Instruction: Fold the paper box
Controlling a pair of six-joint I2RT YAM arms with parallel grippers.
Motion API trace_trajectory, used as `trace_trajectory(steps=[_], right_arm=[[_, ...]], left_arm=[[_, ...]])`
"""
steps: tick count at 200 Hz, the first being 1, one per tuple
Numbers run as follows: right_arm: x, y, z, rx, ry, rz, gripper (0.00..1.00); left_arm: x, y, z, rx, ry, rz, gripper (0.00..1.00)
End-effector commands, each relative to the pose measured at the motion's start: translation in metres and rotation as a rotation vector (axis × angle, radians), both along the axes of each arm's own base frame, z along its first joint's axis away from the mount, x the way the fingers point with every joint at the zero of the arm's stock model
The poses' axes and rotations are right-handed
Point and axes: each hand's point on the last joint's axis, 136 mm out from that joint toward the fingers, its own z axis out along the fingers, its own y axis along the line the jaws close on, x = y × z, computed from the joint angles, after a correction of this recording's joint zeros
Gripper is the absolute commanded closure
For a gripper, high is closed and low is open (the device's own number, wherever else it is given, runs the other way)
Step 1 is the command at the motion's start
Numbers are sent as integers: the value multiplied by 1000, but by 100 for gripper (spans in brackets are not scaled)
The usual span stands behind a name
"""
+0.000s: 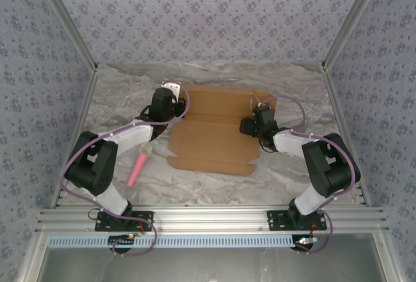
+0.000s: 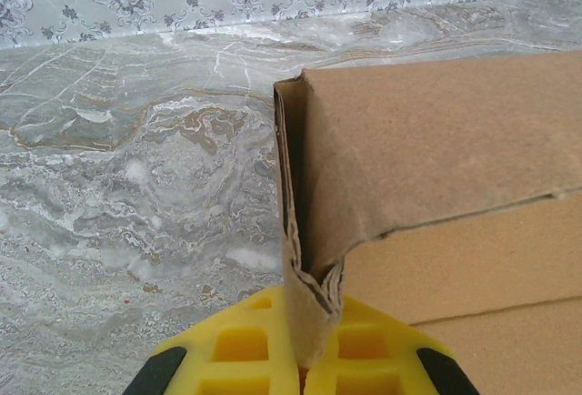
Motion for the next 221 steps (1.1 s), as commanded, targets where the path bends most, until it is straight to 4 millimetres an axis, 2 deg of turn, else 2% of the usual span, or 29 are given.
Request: trace_trajectory(steps=[1,47,111,143,177,193,221], right_arm=[[14,2,11,32,-68,-13,26],[16,7,26,28,-124,36,30],[13,25,36,78,-164,124,45],[12,41,31,100,-160,171,52],[11,55,23,98,-146,203,54],[10,55,18,90,-136,207,55],[9,50,23,64,-145,205,55]], left_arm=[[-4,-5,17,-39,-29,-12,100],[-5,-5,16,-39,-27,-13,100],[-5,-5,17,-42,-27,-16,100],[-5,-6,16,-43,-23,-19,100],[-5,-6,16,-49,-22,-21,100],[-5,-7,17,-49,-26,-22,100],[-6,-5,17,-46,-26,-19,100]])
